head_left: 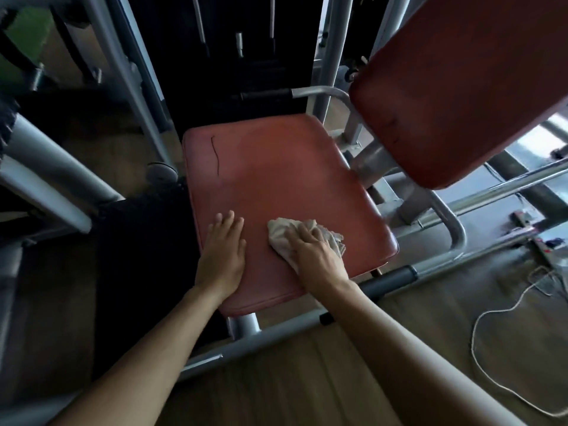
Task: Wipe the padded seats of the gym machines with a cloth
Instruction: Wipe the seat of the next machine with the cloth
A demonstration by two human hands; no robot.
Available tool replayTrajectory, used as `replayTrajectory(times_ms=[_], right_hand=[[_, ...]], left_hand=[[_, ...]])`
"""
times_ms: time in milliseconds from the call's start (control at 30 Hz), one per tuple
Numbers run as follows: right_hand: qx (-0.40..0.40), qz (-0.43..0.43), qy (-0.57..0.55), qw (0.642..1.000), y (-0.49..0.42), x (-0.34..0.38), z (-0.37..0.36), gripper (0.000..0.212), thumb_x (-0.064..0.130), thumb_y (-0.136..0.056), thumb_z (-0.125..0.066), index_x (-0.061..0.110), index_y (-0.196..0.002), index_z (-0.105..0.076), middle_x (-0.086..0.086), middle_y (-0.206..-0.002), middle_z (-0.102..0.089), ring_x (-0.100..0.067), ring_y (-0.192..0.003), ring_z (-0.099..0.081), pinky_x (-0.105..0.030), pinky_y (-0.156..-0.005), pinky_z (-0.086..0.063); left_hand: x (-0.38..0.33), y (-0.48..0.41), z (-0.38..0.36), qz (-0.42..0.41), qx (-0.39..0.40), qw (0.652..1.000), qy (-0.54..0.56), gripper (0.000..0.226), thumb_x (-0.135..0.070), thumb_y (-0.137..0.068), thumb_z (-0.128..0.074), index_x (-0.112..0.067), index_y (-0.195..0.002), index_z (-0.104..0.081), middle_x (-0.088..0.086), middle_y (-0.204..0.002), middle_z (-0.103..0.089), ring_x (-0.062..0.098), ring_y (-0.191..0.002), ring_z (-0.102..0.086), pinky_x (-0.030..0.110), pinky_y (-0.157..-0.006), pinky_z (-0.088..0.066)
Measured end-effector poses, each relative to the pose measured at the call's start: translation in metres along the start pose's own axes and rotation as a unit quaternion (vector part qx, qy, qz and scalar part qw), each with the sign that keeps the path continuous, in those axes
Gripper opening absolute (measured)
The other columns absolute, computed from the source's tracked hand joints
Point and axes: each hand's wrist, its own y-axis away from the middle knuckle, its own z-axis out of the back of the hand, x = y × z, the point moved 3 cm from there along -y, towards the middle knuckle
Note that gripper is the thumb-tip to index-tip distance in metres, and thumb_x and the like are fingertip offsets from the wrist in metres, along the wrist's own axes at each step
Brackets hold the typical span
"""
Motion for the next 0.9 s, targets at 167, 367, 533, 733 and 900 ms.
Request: replayTrajectory(times_ms=[167, 367, 533, 733, 900], right_hand=[[0.003, 0.059, -0.007, 0.998, -0.004, -0.054, 0.021, 0.053, 0.027, -0.105, -0.041, 0.035, -0.156, -0.029, 0.000, -0.167, -0.021, -0.031, -0.154, -0.016, -0.038, -0.124, -0.007], [-0.035, 0.031, -0.070, 0.996, -0.014, -0.147, 0.036, 0.051, 0.024, -0.105, -0.035, 0.033, -0.155, -0.035, 0.000, -0.165, -0.026, -0.032, -0.151, -0.021, -0.048, -0.121, -0.021], [-0.028, -0.052, -0.239, 0.969, -0.023, -0.198, 0.044, 0.051, 0.014, -0.105, -0.040, 0.021, -0.155, -0.034, -0.009, -0.155, -0.040, -0.030, -0.134, -0.047, -0.031, -0.100, -0.036], [-0.031, -0.073, -0.306, 0.949, -0.025, -0.198, 0.042, 0.051, 0.030, -0.108, -0.038, 0.020, -0.157, -0.029, -0.007, -0.155, -0.038, -0.033, -0.136, -0.042, -0.040, -0.109, -0.036], [-0.024, -0.120, -0.253, 0.960, -0.037, -0.190, 0.030, 0.055, 0.029, -0.107, -0.036, 0.026, -0.159, -0.018, -0.006, -0.158, -0.030, -0.038, -0.134, -0.037, -0.052, -0.111, -0.033]], left_hand=[[-0.050, -0.016, -0.021, -0.040, 0.029, 0.999, -0.010, 0.051, -0.024, -0.108, -0.038, -0.011, -0.157, -0.030, 0.003, -0.167, -0.018, 0.020, -0.156, 0.000, 0.024, -0.121, 0.009], [-0.087, -0.061, -0.066, -0.020, 0.065, 0.996, -0.049, 0.055, -0.031, -0.109, -0.036, -0.015, -0.159, -0.022, 0.000, -0.168, -0.015, 0.021, -0.156, -0.002, 0.030, -0.124, 0.005], [-0.099, -0.067, -0.080, 0.023, 0.029, 0.987, -0.154, 0.064, -0.044, -0.103, -0.014, -0.014, -0.158, -0.025, -0.002, -0.167, -0.020, 0.022, -0.156, -0.012, 0.038, -0.127, -0.009], [-0.100, -0.067, -0.081, 0.033, 0.030, 0.982, -0.182, 0.059, -0.039, -0.105, -0.019, -0.014, -0.157, -0.030, -0.001, -0.166, -0.026, 0.021, -0.155, -0.017, 0.039, -0.126, -0.014], [-0.100, -0.067, -0.081, 0.029, 0.019, 0.983, -0.182, 0.056, -0.034, -0.105, -0.024, -0.013, -0.156, -0.034, -0.001, -0.164, -0.029, 0.021, -0.154, -0.019, 0.039, -0.126, -0.015]])
